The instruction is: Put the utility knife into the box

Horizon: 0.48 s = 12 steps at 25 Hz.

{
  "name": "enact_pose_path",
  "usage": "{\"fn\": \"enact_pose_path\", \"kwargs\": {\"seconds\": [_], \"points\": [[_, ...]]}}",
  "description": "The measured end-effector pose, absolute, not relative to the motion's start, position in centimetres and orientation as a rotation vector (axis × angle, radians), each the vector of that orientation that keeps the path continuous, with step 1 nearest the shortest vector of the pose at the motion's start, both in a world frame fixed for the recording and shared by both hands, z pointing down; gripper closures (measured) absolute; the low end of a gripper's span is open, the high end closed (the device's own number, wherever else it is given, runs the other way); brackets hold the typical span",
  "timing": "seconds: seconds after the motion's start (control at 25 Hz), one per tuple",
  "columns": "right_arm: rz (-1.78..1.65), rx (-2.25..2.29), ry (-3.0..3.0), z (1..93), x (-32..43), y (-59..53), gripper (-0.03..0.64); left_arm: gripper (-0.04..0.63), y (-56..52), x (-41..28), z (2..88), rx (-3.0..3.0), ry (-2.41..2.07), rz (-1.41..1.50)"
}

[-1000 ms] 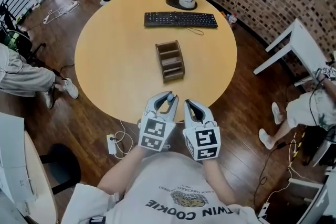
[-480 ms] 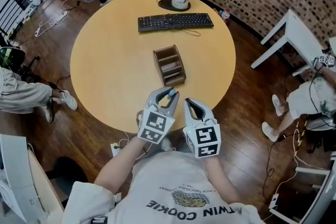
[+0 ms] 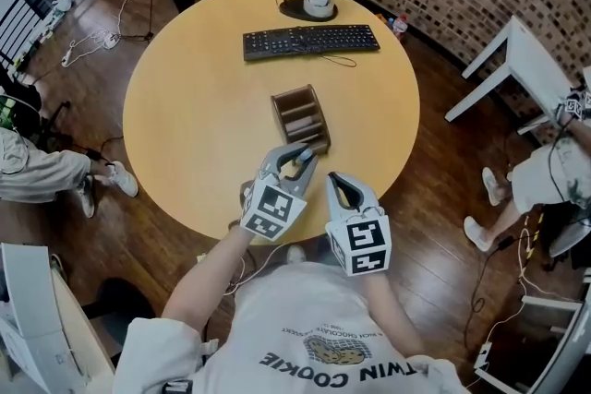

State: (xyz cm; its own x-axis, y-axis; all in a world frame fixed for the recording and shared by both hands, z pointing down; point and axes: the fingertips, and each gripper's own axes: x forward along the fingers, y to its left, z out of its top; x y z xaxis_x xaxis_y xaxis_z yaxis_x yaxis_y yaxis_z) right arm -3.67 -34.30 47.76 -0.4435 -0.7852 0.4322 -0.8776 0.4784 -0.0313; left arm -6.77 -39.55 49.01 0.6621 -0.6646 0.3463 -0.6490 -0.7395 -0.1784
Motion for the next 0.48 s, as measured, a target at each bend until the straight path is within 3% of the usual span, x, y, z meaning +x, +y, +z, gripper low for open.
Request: {"fn": "enact_pose_path", "kwargs": {"seconds": [0.48], "points": [[0.382, 1.368, -2.360, 49.0, -3.2, -36.2, 0.612, 0.520, -42.5, -6.8, 50.5, -2.781, 1.081, -0.639]]}}
